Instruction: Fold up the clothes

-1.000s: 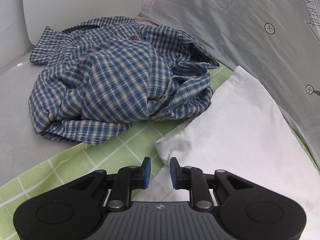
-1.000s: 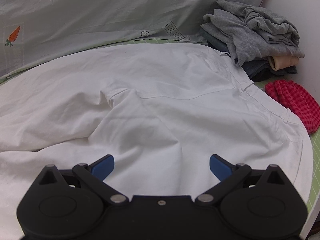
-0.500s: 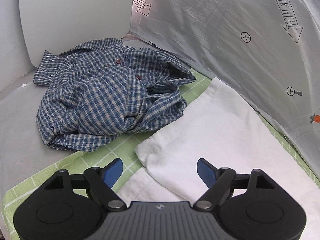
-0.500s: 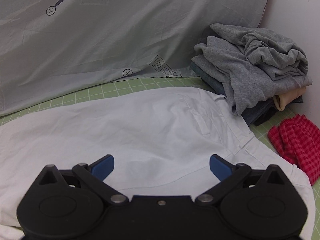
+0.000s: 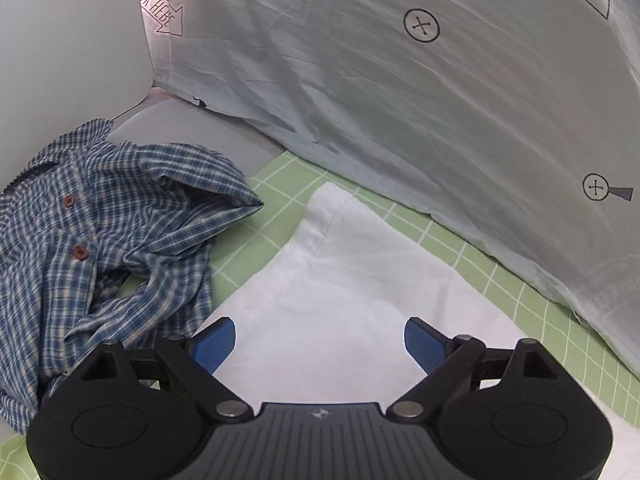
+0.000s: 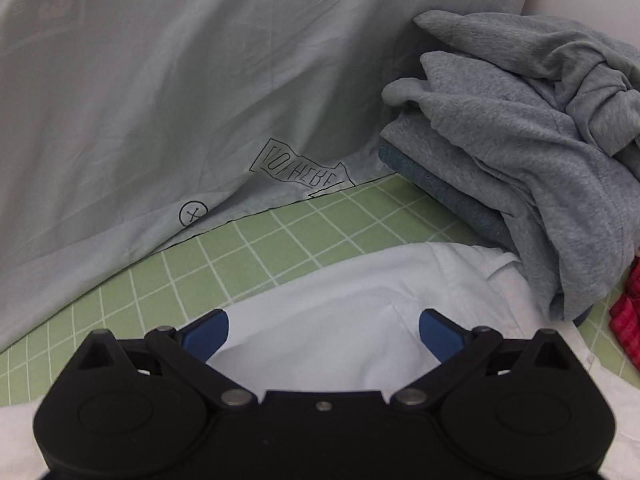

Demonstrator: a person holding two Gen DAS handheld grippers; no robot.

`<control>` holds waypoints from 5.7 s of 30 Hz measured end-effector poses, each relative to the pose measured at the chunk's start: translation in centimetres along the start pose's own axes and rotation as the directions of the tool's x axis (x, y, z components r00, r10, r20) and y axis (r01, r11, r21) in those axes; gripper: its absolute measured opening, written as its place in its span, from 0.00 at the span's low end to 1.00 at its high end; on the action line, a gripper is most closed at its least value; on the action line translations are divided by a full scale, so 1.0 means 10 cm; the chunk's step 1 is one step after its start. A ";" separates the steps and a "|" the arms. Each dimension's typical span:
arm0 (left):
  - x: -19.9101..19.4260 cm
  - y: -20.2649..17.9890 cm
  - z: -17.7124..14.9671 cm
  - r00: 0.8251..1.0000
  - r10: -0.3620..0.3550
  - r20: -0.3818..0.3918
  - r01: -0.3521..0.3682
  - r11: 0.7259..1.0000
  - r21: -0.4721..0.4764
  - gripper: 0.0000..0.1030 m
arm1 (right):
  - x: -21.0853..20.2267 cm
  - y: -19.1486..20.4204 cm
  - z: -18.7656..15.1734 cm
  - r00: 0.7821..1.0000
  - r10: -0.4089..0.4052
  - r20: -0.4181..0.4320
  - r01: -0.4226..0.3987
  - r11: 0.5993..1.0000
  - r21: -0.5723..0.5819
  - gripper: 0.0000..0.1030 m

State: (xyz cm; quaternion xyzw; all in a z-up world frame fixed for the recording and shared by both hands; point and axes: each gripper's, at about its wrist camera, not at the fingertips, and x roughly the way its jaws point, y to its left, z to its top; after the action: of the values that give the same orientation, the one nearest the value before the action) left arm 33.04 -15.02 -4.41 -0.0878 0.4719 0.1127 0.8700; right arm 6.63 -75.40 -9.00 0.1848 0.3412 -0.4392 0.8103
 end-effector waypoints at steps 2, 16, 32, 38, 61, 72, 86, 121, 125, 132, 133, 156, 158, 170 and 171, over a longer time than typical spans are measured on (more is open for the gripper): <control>0.11 -0.13 0.07 1.000 0.020 0.000 -0.020 1.000 0.021 0.89 | 0.07 0.04 0.02 1.000 -0.017 -0.009 0.017 1.000 0.004 1.00; 0.66 -0.42 0.21 0.993 0.096 -0.064 -0.097 0.995 -0.021 0.91 | 0.52 0.29 0.14 0.991 -0.119 -0.061 0.121 0.992 0.033 0.36; 0.02 -0.16 0.10 0.998 -0.067 0.016 0.069 0.993 -0.092 0.11 | -0.37 -0.20 0.03 0.997 -0.024 0.071 0.016 0.994 0.106 0.03; -0.55 0.20 -0.09 0.994 -0.084 0.064 0.091 0.989 -0.112 0.10 | -0.87 -0.54 -0.17 0.994 -0.020 0.106 0.008 0.994 0.106 0.03; -1.58 1.44 -1.46 0.991 -0.111 0.075 0.122 0.977 -0.177 0.10 | -2.01 -1.41 -1.26 0.993 0.020 0.116 -0.035 0.992 0.123 0.01; -2.22 1.53 -1.49 0.964 -0.140 0.226 0.176 0.973 -0.148 0.10 | -2.28 -1.82 -1.44 0.986 0.030 0.163 -0.063 0.978 0.199 0.01; -2.50 2.15 -2.29 0.981 -0.084 0.174 0.117 0.976 -0.185 0.10 | -2.56 -2.23 -1.77 0.986 0.040 0.159 -0.068 0.983 0.171 0.01; -2.53 2.37 -2.98 0.996 0.077 0.050 -0.072 0.993 -0.096 0.71 | -2.58 -2.74 -2.31 0.997 0.079 0.023 -0.082 0.978 0.190 0.41; -2.48 2.15 -2.98 0.998 0.037 0.041 -0.036 0.999 -0.035 0.72 | -2.65 -2.73 -2.26 0.992 0.105 0.070 -0.117 0.972 0.202 0.52; -2.28 1.69 -3.09 0.999 -0.029 -0.034 0.032 0.995 0.096 0.75 | -2.48 -2.77 -2.14 0.990 0.117 0.081 -0.133 0.963 0.233 0.53; -2.25 1.64 -3.12 0.999 -0.032 -0.044 0.037 0.993 0.113 0.75 | -2.44 -2.77 -2.12 0.988 0.134 0.079 -0.149 0.959 0.239 0.37; -1.96 2.41 -3.05 0.988 0.002 -0.155 0.019 0.991 0.132 0.84 | -2.81 -1.26 -2.42 0.989 0.146 0.027 -0.139 0.973 -0.185 0.82; -1.93 2.52 -3.02 0.987 -0.004 -0.161 0.025 0.991 0.133 0.84 | -2.83 -0.94 -2.57 0.980 0.200 -0.022 -0.200 0.959 -0.202 0.82; -1.74 2.81 -2.86 0.981 -0.053 -0.185 0.100 0.962 0.253 0.95 | -3.50 -0.13 -3.39 0.949 0.307 -0.069 -0.310 0.876 -0.369 0.79; -1.71 2.81 -2.83 0.980 -0.055 -0.190 0.105 0.959 0.265 0.95 | -3.58 -0.13 -3.43 0.949 0.309 -0.053 -0.305 0.872 -0.384 0.77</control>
State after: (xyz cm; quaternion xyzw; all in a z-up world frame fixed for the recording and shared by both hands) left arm -6.56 2.70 -6.63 0.0042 0.5560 0.0024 0.8312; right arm -21.47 -34.57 -7.40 0.0708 0.3834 -0.2297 0.8918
